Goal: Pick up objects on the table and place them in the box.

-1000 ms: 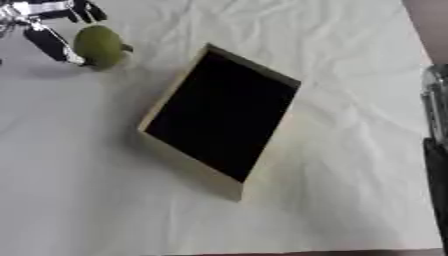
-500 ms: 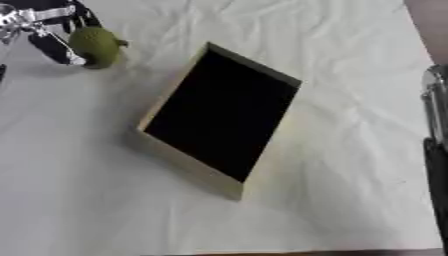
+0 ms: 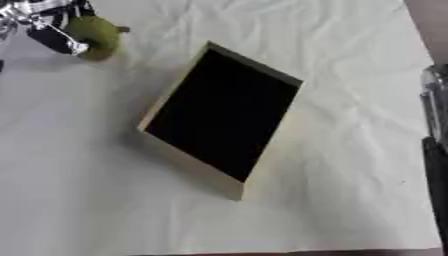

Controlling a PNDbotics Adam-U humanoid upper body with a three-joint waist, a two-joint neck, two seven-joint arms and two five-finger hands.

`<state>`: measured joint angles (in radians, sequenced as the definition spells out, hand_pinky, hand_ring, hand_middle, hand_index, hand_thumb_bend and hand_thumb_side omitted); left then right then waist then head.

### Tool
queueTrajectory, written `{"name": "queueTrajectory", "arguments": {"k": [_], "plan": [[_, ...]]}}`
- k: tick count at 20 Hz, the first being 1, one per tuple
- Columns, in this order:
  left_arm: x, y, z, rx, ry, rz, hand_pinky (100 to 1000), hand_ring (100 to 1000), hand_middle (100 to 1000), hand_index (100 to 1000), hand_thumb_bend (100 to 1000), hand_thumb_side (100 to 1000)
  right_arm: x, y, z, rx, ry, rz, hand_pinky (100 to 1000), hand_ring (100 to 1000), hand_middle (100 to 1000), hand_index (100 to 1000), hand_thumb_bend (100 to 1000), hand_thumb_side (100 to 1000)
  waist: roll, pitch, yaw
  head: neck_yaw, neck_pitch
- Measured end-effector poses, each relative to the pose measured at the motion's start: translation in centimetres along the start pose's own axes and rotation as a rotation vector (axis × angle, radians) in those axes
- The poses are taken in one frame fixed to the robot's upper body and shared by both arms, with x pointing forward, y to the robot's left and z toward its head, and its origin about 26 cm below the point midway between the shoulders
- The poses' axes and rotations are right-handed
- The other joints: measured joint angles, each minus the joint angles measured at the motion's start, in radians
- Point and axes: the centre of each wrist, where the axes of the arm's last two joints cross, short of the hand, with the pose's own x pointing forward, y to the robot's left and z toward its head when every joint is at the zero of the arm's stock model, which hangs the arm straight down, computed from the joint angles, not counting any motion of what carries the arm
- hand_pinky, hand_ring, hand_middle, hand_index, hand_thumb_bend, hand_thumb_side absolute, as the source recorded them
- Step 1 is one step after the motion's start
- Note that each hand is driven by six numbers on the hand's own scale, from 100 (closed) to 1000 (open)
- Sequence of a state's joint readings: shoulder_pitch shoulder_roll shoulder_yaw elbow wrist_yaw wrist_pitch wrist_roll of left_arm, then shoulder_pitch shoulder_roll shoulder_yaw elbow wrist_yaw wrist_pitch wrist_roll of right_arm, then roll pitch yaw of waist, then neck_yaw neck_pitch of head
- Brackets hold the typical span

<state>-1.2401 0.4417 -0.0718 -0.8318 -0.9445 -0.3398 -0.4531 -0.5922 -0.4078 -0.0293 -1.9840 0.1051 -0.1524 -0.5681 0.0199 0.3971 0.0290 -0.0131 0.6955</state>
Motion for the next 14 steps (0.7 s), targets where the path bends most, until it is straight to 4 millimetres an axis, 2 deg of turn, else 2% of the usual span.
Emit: {"name": "queueTrajectory", "arguments": {"k": [4,7,10,14], "plan": [[1.5,2.1,0.3,0.085,-0.075,-0.053,260,447,453,595,217,100,0.0,-0.1,0.1,-0.002,0.002,0.003,792,674,694,834,409,632,-0.003,-0.006,0.004,-0.004,0.007],[3.2,3.4,0.4,0.136,-0.153,-0.119,300,464,455,607,224,100,0.0,-0.2,-0.1,-0.012,-0.002,0.005,792,676,695,835,405,633,-0.005,-0.011,0.007,-0.008,0.007],[5.6,4.3,0.2,0.161,-0.25,-0.202,302,465,453,609,224,100,0.0,-0.3,-0.4,-0.028,-0.016,0.006,792,678,697,836,401,633,-0.01,-0.013,0.007,-0.009,0.007],[10.0,4.5,-0.5,0.206,-0.424,-0.275,257,440,422,584,215,100,0.1,-0.6,-0.9,-0.051,-0.038,0.018,793,681,699,837,396,636,-0.014,-0.017,0.006,-0.007,0.007]]}}
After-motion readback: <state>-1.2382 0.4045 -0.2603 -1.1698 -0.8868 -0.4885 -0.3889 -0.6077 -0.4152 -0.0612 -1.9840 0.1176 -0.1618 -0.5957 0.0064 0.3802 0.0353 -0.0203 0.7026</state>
